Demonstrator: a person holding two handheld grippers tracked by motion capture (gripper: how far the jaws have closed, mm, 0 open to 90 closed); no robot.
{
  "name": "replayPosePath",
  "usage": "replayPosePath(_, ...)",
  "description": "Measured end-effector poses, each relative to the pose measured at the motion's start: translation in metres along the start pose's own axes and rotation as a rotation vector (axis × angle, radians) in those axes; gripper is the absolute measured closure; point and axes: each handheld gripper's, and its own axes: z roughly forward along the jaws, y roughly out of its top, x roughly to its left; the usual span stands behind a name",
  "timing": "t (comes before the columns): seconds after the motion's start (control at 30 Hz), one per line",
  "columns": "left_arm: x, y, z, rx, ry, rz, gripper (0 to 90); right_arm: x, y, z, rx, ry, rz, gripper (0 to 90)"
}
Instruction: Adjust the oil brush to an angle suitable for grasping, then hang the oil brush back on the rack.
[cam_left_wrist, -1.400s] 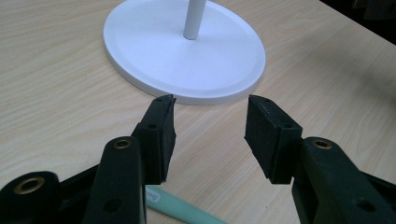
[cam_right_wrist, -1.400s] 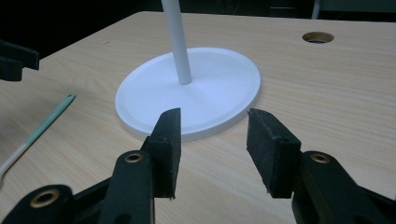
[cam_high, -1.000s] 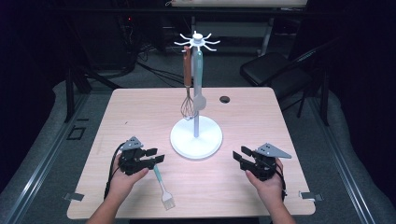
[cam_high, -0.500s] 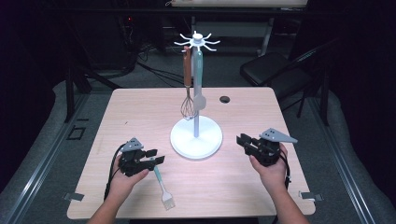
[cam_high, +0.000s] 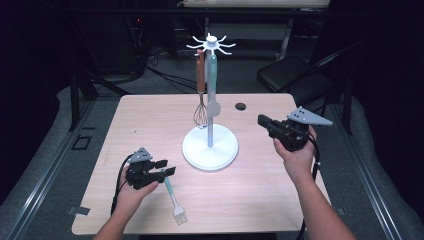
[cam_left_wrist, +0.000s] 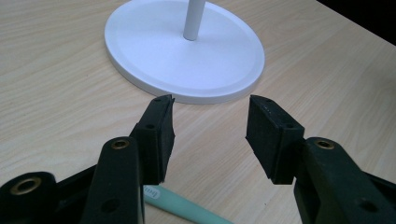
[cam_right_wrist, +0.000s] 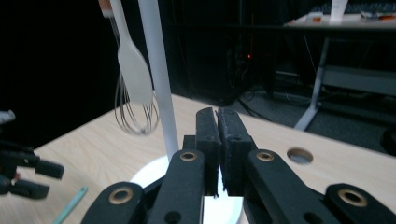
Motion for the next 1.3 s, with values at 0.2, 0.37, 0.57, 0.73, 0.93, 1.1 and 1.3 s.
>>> replayPosePath(0.2, 0.000, 0.000, 0.000, 0.003, 0.001, 0.000, 51.2, 0.003, 0.034, 0.008, -0.032, 0.027, -0.029, 89.4)
replayPosePath(0.37, 0.000, -0.001, 0.001, 0.002, -0.001, -0.004, 51.2, 0.006, 0.055, 0.018, -0.039, 0.046, -0.047, 90.0)
replayPosePath(0.57, 0.000, -0.001, 0.002, 0.004, -0.004, -0.003, 51.2, 0.013, 0.082, 0.029, -0.046, 0.068, -0.077, 90.0)
replayPosePath(0.73, -0.001, -0.001, 0.003, 0.005, -0.007, 0.002, 51.2, 0.020, 0.108, 0.036, -0.080, 0.072, -0.103, 90.0)
replayPosePath(0.93, -0.001, -0.001, 0.003, 0.006, -0.010, 0.002, 51.2, 0.023, 0.137, 0.045, -0.101, 0.075, -0.107, 90.0)
replayPosePath(1.1, -0.001, -0.001, 0.004, 0.011, -0.014, 0.006, 51.2, 0.022, 0.154, 0.051, -0.123, 0.068, -0.085, 90.0)
replayPosePath(1.3, -0.001, -0.001, 0.002, 0.005, -0.016, 0.005, 51.2, 0.024, 0.160, 0.057, -0.122, 0.062, -0.087, 90.0)
